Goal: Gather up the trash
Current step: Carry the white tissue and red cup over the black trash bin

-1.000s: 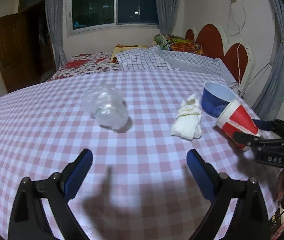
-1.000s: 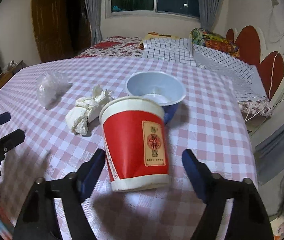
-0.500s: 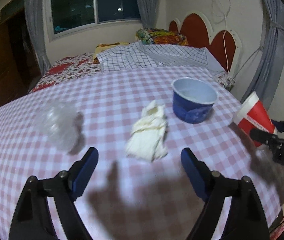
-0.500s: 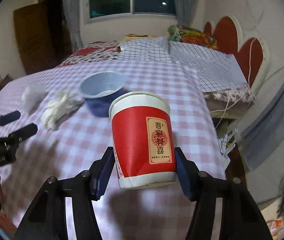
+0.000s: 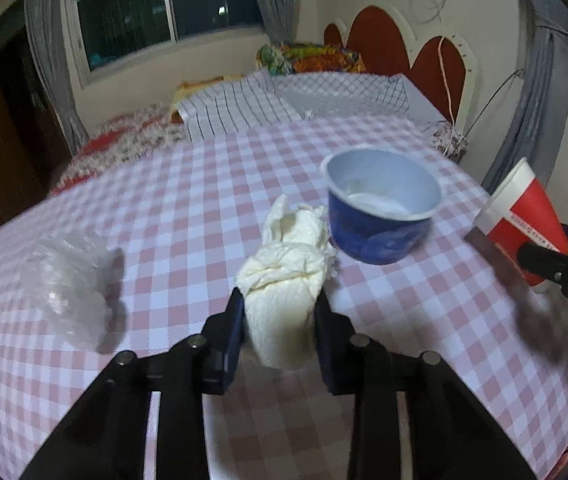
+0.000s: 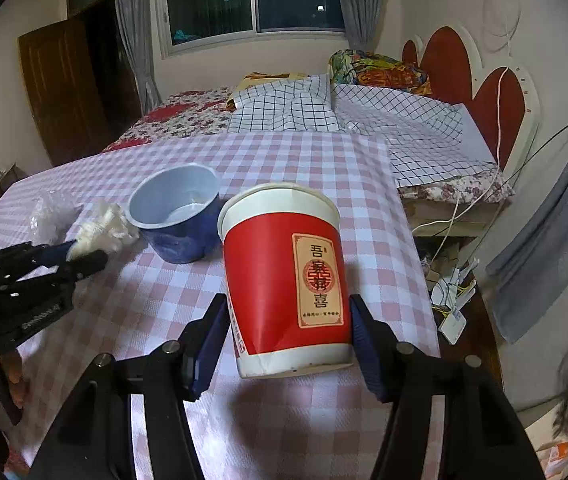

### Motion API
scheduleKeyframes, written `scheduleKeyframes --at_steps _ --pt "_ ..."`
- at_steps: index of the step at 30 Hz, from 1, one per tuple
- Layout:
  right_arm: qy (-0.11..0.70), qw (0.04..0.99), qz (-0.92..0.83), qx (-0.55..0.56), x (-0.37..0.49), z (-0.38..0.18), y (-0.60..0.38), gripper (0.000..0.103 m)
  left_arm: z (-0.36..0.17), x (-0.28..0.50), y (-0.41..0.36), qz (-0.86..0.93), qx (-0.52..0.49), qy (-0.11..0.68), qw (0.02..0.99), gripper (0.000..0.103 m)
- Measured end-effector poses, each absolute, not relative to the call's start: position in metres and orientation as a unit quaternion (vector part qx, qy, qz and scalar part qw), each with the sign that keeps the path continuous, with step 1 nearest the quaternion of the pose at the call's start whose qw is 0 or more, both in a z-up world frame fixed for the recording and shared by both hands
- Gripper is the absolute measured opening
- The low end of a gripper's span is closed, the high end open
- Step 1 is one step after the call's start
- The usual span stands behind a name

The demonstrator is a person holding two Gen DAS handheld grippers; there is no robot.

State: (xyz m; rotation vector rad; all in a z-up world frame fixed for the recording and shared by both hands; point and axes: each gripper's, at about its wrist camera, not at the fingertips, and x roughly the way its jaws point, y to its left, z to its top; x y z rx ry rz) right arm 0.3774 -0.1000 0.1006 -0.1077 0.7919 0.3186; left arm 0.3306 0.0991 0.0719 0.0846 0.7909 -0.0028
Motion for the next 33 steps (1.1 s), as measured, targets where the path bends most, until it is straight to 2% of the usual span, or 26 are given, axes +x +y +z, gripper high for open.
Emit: scheduleKeyframes --at_steps 14,25,33 --pt "0.357 0.924 0.134 -0.033 0.298 0.116 -0.156 0.061 0.105 0.246 0.051 -0.032 0.049 0.318 0.946 0.034" --pt "0.343 0.931 0.123 -0.022 0.224 0.139 -0.21 0.061 0.106 0.196 -0.005 -0.089 0.057 0.325 0.94 0.034" --pt "0.345 0.934 0.085 -0.018 0.174 0.133 -0.26 0.061 0.106 0.167 -0.065 -0.142 0.069 0.322 0.934 0.033"
